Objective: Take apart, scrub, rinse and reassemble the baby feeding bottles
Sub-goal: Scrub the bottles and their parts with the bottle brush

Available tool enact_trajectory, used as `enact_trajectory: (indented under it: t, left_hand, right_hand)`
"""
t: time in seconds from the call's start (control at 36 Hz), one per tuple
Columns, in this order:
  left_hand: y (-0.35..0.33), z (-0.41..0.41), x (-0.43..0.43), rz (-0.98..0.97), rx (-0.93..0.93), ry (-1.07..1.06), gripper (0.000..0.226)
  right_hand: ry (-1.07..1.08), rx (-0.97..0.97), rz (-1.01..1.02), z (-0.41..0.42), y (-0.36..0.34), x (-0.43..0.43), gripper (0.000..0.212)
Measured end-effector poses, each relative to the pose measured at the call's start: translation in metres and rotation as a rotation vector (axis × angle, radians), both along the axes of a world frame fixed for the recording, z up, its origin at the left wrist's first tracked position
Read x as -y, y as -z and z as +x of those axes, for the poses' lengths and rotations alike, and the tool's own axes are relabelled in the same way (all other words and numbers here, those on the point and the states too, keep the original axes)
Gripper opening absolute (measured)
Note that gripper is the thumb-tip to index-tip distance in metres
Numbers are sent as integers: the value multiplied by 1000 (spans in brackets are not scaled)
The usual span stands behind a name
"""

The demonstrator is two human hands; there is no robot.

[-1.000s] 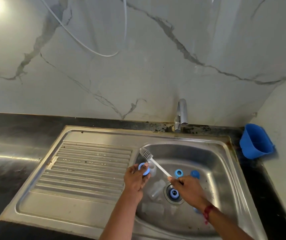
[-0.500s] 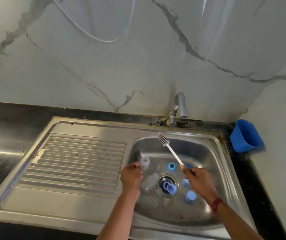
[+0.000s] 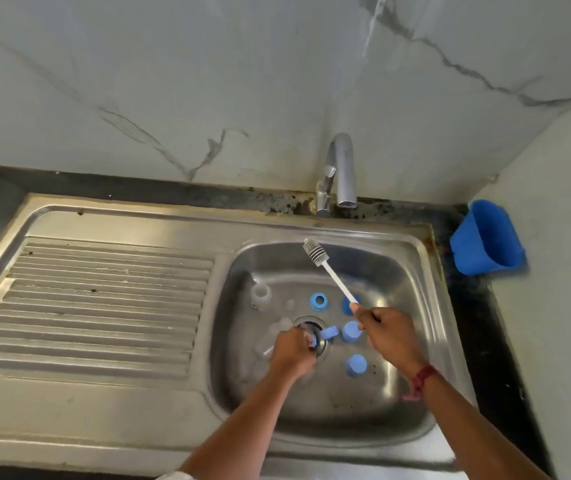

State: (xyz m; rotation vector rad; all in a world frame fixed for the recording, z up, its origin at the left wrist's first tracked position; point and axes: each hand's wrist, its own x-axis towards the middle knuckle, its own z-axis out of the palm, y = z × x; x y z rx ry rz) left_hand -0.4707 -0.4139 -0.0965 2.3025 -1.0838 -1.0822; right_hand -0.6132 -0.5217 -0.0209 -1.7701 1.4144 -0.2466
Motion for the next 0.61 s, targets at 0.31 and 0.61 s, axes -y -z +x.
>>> enact_trajectory:
  t: [0.31, 0.61]
  left_hand:
    - [49, -17, 53, 56, 62, 86, 19]
    - [63, -23, 65, 22, 106, 78, 31]
  right_hand:
    - [-40, -19, 1, 11, 30, 26, 58]
    - [-56, -45, -27, 11, 47, 37, 59]
